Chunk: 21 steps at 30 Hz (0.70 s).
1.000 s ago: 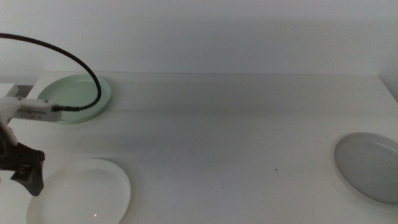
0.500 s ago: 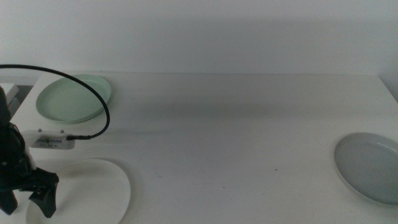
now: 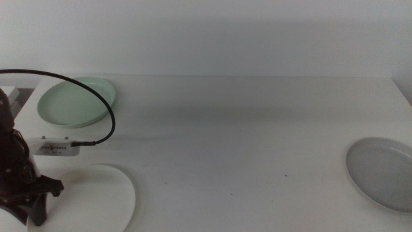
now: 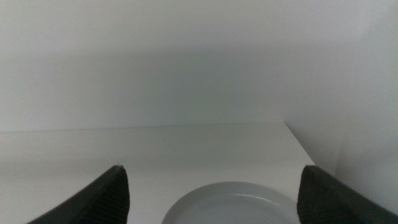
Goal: Stack the three bowls on top of each other.
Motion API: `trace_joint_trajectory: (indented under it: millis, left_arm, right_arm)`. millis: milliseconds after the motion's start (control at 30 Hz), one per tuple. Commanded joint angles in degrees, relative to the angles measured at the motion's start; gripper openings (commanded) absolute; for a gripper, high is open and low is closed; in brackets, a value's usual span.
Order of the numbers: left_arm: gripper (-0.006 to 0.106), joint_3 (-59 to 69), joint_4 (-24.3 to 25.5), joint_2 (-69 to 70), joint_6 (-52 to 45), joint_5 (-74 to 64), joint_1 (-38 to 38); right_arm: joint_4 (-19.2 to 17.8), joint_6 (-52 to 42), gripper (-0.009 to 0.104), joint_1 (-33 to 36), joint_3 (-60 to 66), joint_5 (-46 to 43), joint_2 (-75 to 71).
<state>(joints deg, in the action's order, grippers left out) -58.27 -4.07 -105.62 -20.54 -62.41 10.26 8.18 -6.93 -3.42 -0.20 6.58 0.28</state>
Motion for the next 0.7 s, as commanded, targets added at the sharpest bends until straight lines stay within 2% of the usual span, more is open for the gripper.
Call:
trace_joint_trajectory:
  millis: [0, 67, 267, 400, 467, 667]
  left_arm:
    - [0.013, 0.33, -0.3, -1.01, 0.93, 2.28, 0.03]
    - [-0.002, 0.33, -0.3, -1.01, 0.93, 2.17, 0.03]
    - [-0.002, 0.33, -0.45, 3.0, 1.64, -2.61, 0.03]
    - [-0.002, -0.92, -3.7, 10.93, 4.06, -4.79, -0.76]
    - [-0.002, -2.84, -5.89, 14.01, 5.73, -6.79, -2.2]
    - [-0.002, -12.28, -6.81, 14.85, 13.63, -7.55, -11.54]
  right_arm:
    - [-0.12, -0.6, 0.093, -0.3, 0.2, -0.43, -0.28]
    - [-0.12, -0.6, 0.093, -0.3, 0.2, -0.43, -0.28]
    - [-0.12, -0.6, 0.093, -0.3, 0.2, -0.43, -0.28]
    - [-0.12, -0.6, 0.093, -0.3, 0.2, -0.43, -0.28]
    - [-0.12, -0.6, 0.093, -0.3, 0.2, -0.43, -0.28]
    - [-0.12, -0.6, 0.093, -0.3, 0.2, -0.43, -0.28]
